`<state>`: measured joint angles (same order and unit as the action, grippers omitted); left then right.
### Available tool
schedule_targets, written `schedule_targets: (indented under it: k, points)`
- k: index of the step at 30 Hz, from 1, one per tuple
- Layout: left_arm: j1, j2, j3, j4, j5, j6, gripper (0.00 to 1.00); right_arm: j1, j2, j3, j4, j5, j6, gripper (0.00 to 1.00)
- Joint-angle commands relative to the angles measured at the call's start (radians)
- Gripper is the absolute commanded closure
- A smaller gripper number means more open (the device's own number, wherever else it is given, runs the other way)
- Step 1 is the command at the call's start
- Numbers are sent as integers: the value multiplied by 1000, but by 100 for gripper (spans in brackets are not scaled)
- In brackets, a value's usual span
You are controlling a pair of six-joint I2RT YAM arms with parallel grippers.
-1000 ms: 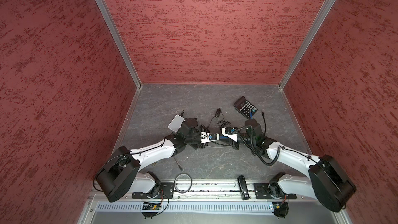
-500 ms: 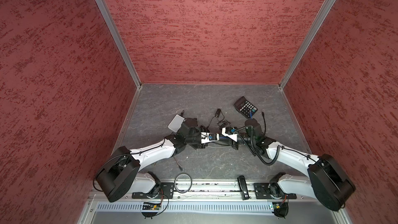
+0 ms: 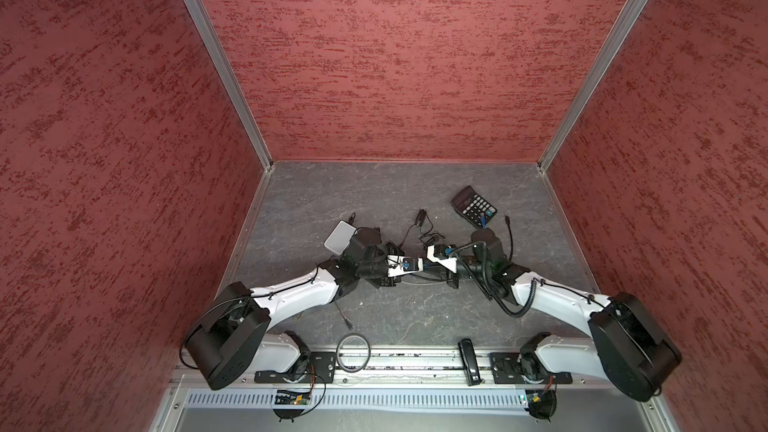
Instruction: Insert the plug into the switch port
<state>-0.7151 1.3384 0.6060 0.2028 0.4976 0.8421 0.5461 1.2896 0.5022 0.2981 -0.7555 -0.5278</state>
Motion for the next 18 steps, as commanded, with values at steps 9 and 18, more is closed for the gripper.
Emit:
schedule_targets:
  k: [9,18]
  points:
    - [14,0,0,35,5,-23,83,-5,2,25,26,-45,-8,89]
    - [38,-4,-5,86,-100,-176,47,-2,21,-9,124,54,90,96]
